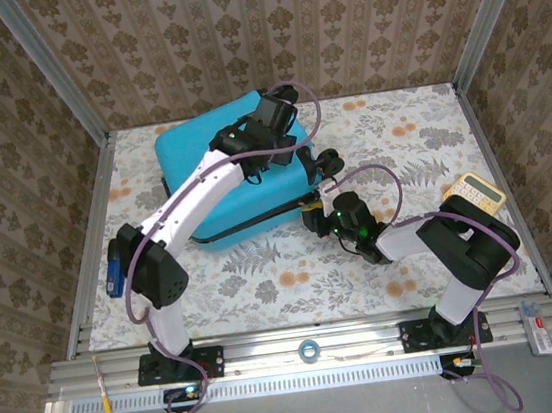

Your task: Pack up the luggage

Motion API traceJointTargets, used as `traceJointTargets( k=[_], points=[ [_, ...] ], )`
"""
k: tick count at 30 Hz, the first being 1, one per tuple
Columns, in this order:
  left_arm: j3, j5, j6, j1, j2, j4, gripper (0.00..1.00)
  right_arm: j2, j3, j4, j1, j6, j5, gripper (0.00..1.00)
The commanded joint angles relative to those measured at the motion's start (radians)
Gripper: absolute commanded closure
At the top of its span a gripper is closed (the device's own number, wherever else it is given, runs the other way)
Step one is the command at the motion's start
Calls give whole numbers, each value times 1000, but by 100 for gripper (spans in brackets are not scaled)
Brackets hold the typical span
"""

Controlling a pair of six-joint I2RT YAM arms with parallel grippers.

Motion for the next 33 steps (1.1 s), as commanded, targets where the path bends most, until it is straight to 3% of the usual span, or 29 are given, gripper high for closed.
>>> traceJointTargets(
  k=[1, 5, 7, 15, 20, 30, 33],
  points=[
    [-64, -54, -50, 2, -59, 45, 35, 15, 40, 73, -10, 3, -10, 69],
    [-119, -95, -73, 5, -83, 49, 35, 14, 47, 71, -13, -1, -32, 71],
    [-137, -93, -81, 7, -90, 51, 35, 15, 59, 55, -15, -2, -44, 64],
    [-165, -95, -86, 14, -102, 49, 35, 15, 64, 48, -17, -12, -57, 51],
    [-177, -89, -84, 17, -104, 51, 35, -6, 60, 52, -20, -17, -70, 48],
    [-203, -58, -111, 20, -86, 72, 36, -31, 52, 78, -21, 10, -105, 66],
    [-198, -44, -110, 20, -81, 75, 36, -31, 42, 82, -21, 11, -113, 68]
  ],
)
